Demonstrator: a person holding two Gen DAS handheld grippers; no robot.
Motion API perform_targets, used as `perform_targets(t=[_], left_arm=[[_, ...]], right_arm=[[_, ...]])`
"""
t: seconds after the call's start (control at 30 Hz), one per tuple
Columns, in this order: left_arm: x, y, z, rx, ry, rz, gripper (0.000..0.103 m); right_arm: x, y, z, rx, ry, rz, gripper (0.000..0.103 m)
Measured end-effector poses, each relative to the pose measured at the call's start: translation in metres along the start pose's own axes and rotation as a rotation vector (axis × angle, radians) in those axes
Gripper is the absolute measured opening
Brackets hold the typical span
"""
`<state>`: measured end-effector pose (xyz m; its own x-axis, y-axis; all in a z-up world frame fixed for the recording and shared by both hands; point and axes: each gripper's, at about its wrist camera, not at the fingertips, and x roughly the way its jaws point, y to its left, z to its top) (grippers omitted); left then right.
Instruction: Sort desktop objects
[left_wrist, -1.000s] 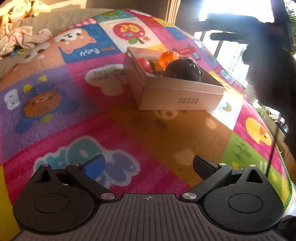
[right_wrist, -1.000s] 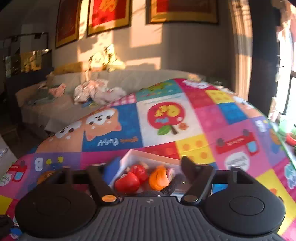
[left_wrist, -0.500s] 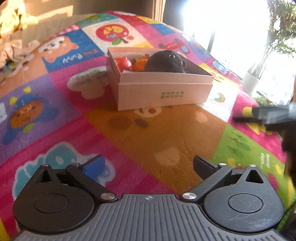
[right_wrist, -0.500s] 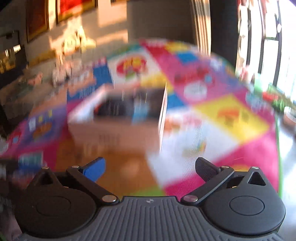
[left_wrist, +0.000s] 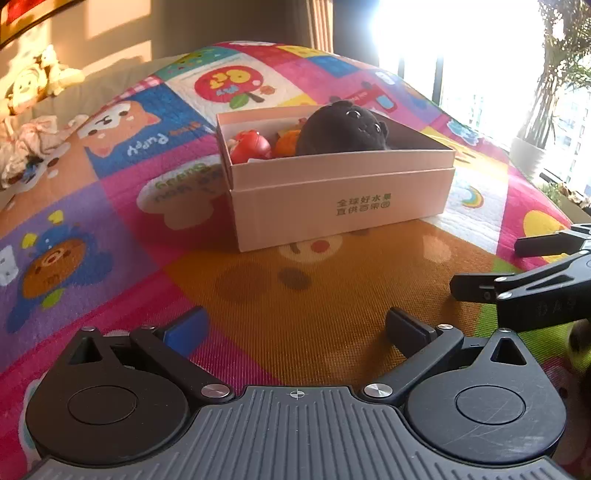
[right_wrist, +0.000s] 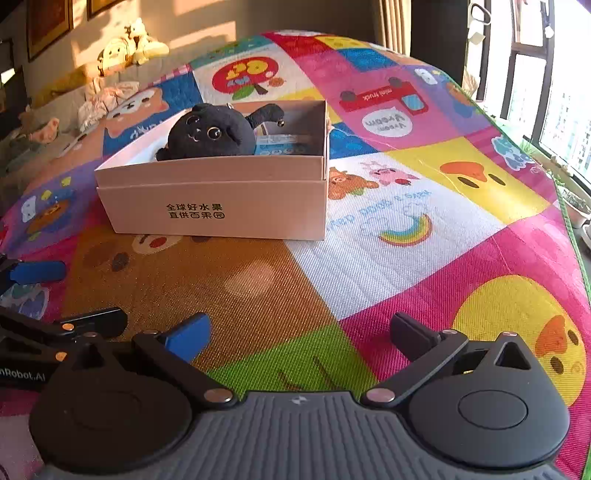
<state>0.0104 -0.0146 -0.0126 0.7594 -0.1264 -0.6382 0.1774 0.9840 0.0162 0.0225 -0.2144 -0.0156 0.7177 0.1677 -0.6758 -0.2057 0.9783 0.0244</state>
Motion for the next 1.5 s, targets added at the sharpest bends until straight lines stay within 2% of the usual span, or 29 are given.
perform_targets(t=[0.1, 1.5], left_arm=[[-0.0004, 0.0029, -0.0004, -0.002, 0.0, -0.002, 0.103], [-0.0008, 0.0022, -0.0007, -0.001, 0.0, -0.002, 0.103]], right_arm=[[-0.0022, 0.003, -0.0083, -0.007, -0.049, -0.016, 0.103], [-0.0028, 0.0032, -0.0078, -0.003, -0.05, -0.015, 0.103]])
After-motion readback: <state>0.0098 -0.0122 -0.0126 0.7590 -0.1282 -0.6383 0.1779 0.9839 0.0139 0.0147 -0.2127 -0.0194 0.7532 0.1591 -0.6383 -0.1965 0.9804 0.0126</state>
